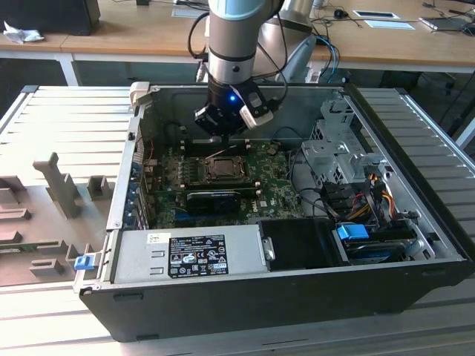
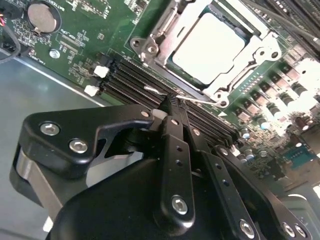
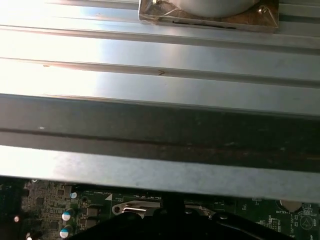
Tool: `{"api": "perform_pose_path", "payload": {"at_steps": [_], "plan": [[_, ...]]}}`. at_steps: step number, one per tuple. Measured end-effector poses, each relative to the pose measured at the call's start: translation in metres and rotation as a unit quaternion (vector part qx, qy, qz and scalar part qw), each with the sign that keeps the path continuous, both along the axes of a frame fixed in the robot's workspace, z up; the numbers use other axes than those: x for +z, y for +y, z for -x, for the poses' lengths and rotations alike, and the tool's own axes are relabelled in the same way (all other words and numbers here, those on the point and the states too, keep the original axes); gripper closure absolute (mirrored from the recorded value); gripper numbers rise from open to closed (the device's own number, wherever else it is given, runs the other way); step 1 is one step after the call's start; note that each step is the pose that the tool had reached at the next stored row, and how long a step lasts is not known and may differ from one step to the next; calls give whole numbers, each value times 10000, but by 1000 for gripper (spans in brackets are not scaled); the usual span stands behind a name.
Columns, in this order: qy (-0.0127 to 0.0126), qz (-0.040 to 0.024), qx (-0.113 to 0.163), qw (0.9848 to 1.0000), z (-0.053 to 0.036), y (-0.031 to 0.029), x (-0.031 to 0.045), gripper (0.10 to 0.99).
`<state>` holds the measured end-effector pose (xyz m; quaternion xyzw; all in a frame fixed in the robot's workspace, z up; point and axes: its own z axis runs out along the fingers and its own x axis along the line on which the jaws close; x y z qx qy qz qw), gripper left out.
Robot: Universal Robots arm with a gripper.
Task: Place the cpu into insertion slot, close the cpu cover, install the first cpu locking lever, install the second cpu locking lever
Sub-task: 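Install the first cpu locking lever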
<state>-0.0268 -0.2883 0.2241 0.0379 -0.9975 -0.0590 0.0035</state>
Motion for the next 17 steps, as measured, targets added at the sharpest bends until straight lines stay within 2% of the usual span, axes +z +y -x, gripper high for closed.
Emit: {"api": "perform_pose_path", "payload": {"at_steps": [7,12,17], "plan": [[4,0,9,10000,-86,7,-60,980],[4,0,48,10000,-95,-4,-88,980],[4,1,49,10000,-123,-5,-159,980]]}}
